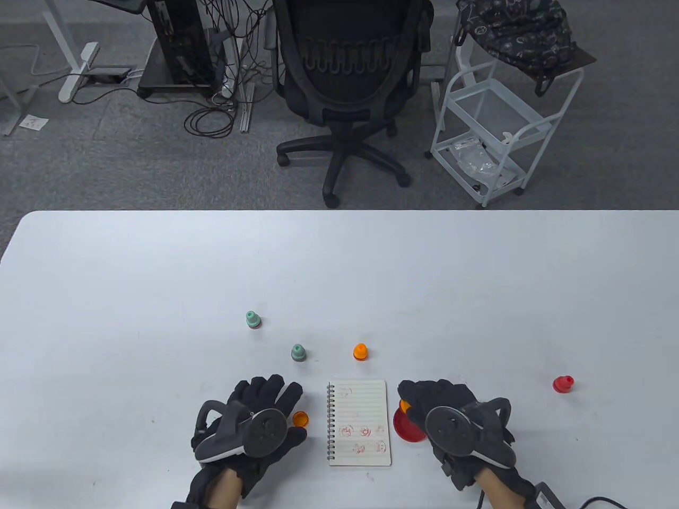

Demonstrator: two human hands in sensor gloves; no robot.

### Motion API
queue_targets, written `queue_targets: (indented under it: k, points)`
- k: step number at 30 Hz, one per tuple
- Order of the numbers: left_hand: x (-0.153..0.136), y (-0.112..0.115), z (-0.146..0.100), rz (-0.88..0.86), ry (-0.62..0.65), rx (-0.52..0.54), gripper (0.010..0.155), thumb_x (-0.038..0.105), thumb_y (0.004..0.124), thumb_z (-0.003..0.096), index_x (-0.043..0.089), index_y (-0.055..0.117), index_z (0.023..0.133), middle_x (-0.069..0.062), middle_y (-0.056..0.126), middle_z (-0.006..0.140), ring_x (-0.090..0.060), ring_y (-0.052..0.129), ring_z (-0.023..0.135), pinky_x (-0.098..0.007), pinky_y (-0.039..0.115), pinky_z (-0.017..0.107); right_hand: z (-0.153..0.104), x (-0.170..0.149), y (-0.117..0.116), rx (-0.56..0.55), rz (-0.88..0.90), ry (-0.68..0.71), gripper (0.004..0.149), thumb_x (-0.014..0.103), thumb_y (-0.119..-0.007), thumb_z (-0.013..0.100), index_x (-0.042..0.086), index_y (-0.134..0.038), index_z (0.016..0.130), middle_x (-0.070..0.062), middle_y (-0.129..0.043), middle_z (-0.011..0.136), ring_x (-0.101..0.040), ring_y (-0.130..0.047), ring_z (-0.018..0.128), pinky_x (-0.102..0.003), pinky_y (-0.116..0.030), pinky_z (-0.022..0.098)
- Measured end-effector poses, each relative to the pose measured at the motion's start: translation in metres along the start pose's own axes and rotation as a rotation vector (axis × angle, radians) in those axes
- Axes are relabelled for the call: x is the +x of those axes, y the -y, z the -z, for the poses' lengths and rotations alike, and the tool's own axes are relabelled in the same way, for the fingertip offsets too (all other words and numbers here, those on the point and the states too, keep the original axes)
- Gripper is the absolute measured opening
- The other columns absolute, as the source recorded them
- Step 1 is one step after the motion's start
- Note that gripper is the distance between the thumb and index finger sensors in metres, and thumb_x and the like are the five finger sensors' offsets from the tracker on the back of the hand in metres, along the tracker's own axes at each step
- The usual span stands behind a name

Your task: Stamp reward stamp onto notebook

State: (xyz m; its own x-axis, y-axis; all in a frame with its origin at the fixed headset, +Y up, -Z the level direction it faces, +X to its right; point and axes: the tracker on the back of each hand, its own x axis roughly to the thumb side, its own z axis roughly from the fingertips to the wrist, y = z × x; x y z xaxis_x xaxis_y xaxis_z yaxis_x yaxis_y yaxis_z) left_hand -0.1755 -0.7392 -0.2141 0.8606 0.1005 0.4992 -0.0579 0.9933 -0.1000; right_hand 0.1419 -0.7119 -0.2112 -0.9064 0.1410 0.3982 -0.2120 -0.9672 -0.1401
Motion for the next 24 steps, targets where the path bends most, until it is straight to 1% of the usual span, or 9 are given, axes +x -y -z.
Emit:
queue_targets:
  k: [2,10,13,15,17,18,20,24]
  points:
    - [-0.001,-0.001,-0.001,-0.006,-0.001,0.012,0.080,0.062,0.067,0.0508,0.018,0.056,0.116,-0.022,0.054,0.117,-0.058,0.058,0.099,-0.072,0.049,0.071,0.001,0.002,-0.003,0.019,-0.027,0.006,0.050,0.036,-0.085,0.033,0.027,-0.079,0.083,0.000,-0.094,0.076,-0.019,-0.101,0.059,-0.042,-0.083,0.053]
    - [-0.002,-0.002,-0.003,0.003,-0.006,0.017,0.077,0.060,0.067,0.0515,0.017,0.059,0.115,-0.022,0.056,0.116,-0.057,0.060,0.098,-0.071,0.050,0.070,0.003,0.007,-0.023,0.153,-0.141,0.022,0.050,0.036,-0.085,0.033,0.028,-0.080,0.082,0.001,-0.095,0.076,-0.019,-0.101,0.060,-0.042,-0.083,0.054]
    - [-0.002,-0.001,-0.002,0.000,-0.004,-0.003,0.077,0.060,0.067,0.0517,0.017,0.059,0.115,-0.022,0.056,0.117,-0.057,0.060,0.098,-0.071,0.050,0.070,0.004,0.011,-0.032,0.203,-0.195,0.036,0.049,0.035,-0.085,0.033,0.028,-0.081,0.081,0.002,-0.095,0.075,-0.018,-0.100,0.060,-0.042,-0.083,0.054]
    - [-0.002,0.000,-0.002,0.004,-0.003,-0.011,0.077,0.060,0.067,0.0515,0.017,0.060,0.115,-0.022,0.057,0.116,-0.057,0.061,0.098,-0.071,0.051,0.070,0.005,0.015,-0.040,0.247,-0.244,0.055,0.047,0.035,-0.086,0.034,0.028,-0.082,0.080,0.005,-0.097,0.073,-0.016,-0.099,0.061,-0.041,-0.084,0.053]
    - [-0.002,0.000,-0.002,0.004,-0.006,-0.015,0.076,0.059,0.067,0.0518,0.017,0.060,0.114,-0.022,0.057,0.116,-0.057,0.061,0.097,-0.071,0.051,0.070,0.005,0.018,-0.039,0.219,-0.268,0.066,0.047,0.036,-0.085,0.033,0.027,-0.083,0.079,0.006,-0.098,0.070,-0.016,-0.099,0.060,-0.041,-0.084,0.053]
    - [-0.002,0.000,-0.002,0.006,-0.007,-0.016,0.076,0.059,0.067,0.0518,0.016,0.061,0.114,-0.022,0.058,0.116,-0.057,0.062,0.097,-0.071,0.051,0.070,0.006,0.020,-0.041,0.238,-0.278,0.079,0.046,0.036,-0.085,0.034,0.027,-0.083,0.079,0.006,-0.098,0.070,-0.015,-0.099,0.060,-0.041,-0.084,0.053]
    - [-0.002,0.000,-0.001,0.008,-0.008,-0.020,0.075,0.059,0.067,0.0519,0.016,0.062,0.113,-0.022,0.059,0.115,-0.056,0.062,0.097,-0.070,0.051,0.070,0.006,0.021,-0.040,0.240,-0.296,0.082,0.046,0.036,-0.084,0.034,0.027,-0.082,0.079,0.006,-0.098,0.070,-0.015,-0.099,0.060,-0.040,-0.083,0.053]
    - [-0.002,0.000,-0.001,0.010,-0.011,-0.028,0.074,0.058,0.067,0.0520,0.016,0.063,0.113,-0.022,0.059,0.115,-0.056,0.063,0.097,-0.070,0.052,0.070,0.006,0.020,-0.040,0.271,-0.285,0.065,0.046,0.036,-0.084,0.035,0.028,-0.081,0.080,0.007,-0.097,0.071,-0.015,-0.098,0.062,-0.041,-0.083,0.054]
